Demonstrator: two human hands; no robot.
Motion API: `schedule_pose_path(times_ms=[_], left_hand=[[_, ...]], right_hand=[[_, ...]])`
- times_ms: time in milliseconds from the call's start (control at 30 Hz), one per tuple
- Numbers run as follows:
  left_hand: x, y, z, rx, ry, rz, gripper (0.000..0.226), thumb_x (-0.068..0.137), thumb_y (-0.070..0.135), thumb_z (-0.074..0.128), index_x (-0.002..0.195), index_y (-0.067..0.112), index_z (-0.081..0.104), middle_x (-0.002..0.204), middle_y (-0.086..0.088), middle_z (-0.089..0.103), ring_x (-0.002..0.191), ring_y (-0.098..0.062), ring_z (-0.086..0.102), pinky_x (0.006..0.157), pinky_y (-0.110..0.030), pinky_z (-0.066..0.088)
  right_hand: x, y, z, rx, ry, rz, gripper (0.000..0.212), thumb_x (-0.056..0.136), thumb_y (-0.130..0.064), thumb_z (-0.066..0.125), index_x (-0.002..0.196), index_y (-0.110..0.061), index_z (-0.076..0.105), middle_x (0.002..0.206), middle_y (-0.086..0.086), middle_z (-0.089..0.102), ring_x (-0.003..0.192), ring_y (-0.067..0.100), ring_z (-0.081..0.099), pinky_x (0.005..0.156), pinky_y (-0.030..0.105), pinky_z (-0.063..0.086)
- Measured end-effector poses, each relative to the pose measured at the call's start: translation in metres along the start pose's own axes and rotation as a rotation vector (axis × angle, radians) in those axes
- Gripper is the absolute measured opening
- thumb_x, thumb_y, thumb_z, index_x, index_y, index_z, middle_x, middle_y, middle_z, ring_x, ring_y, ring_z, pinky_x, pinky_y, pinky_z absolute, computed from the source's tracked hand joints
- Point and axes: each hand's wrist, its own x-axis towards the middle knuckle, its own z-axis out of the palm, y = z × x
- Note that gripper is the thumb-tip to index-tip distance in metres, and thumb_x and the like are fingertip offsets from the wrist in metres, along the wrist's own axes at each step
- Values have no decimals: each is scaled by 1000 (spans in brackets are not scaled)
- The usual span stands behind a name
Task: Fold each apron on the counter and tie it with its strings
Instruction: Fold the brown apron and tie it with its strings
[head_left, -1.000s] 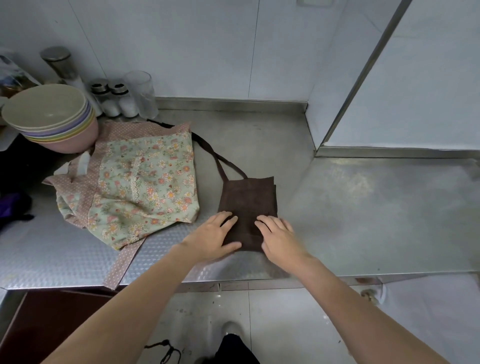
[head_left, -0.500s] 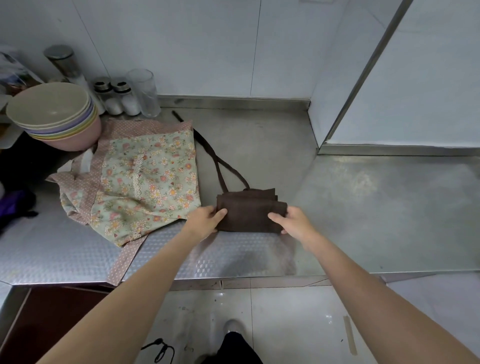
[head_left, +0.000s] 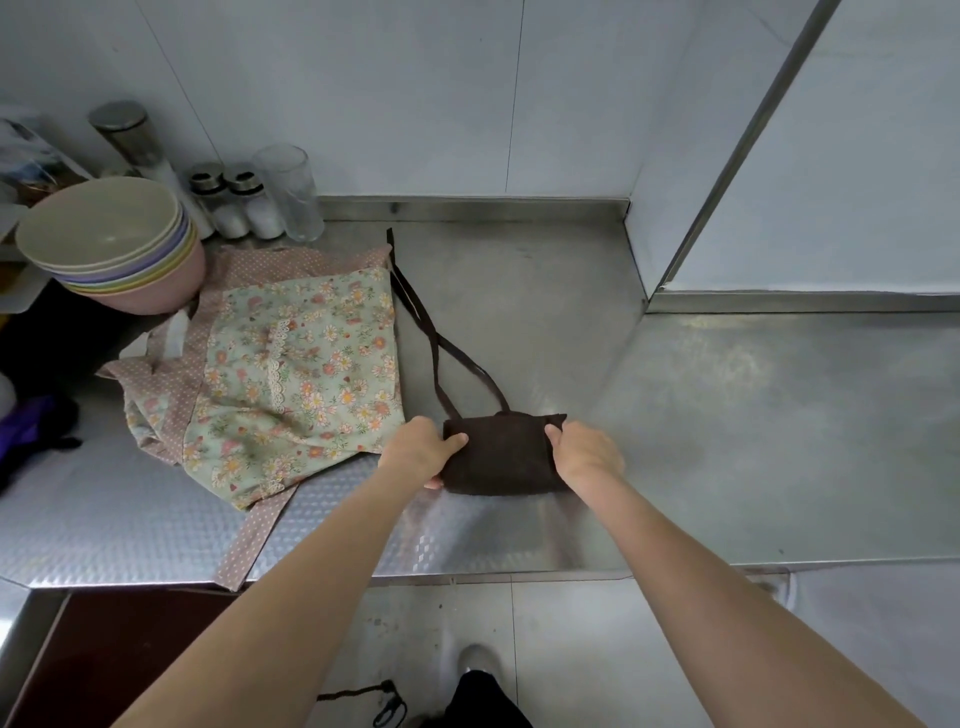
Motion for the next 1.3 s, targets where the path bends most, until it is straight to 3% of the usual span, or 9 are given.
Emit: schedule_pose_path(times_ms=[133,200,400,500,800,933,1033,1167,1300], left_hand=[[-1,9,0,317,126,188,40,92,32,54,122,7,45,117,-13,51,108,-30,57,92,-37,46],[2,12,-2,394,100,305,41,92,28,54,128,11,45,127,-11,44,116,-28,50,100,-36,41],[7,11,-7,314,51,295,42,85,24,66,121,8,51,124,-12,51,115,-25,51,96,-32,41],[4,7,-6,199,61,283,48,81,21,70,119,7,43,121,-11,56,112,-26,54,92,-34,44],[5,0,-2,-6,84,294,50,78,13,72,107,9,32,114,-13,60,107,-29,57,81,-30,42],[9,8,-7,143,57,302,52,79,15,71,116,6,35,119,-15,59,110,-29,55,89,-35,45],[14,17,-11,316,-12,292,50,84,19,66,126,7,40,123,-13,55,112,-28,54,93,-36,47],[17,36,-11,637,-39,337,44,87,20,62,127,7,49,125,-12,54,117,-29,49,95,-37,43],[19,47,-7,653,-39,370,38,85,12,62,121,3,52,123,-15,46,113,-30,49,90,-34,44]], right_hand=[[9,-1,-3,-9,-77,-3,44,101,-37,30,129,-9,50,134,13,51,126,31,47,98,36,39],[13,-4,-7,-55,-103,-7,45,100,-37,33,130,-8,49,133,14,52,124,31,48,98,37,40],[18,-42,-30,-268,253,-441,26,95,-17,47,118,-7,55,120,10,56,117,28,47,94,38,44],[19,-79,-14,-113,75,-585,23,95,-22,49,106,-7,63,109,11,61,108,28,53,88,38,46],[32,-116,10,-75,-71,-389,27,90,-15,57,115,-3,56,120,16,55,112,32,54,84,35,46],[50,-109,-4,52,-132,-301,9,88,-14,57,84,-6,60,93,16,59,98,30,61,74,28,45],[58,-95,-16,144,-104,-286,24,90,-10,55,67,-12,48,89,13,58,87,27,59,79,30,48],[53,-86,-21,134,-110,-385,8,92,-17,56,85,-13,58,102,9,64,100,25,58,79,29,42],[60,-74,-32,51,-23,-248,23,94,-25,51,97,-5,63,108,14,62,109,31,58,82,33,46]])
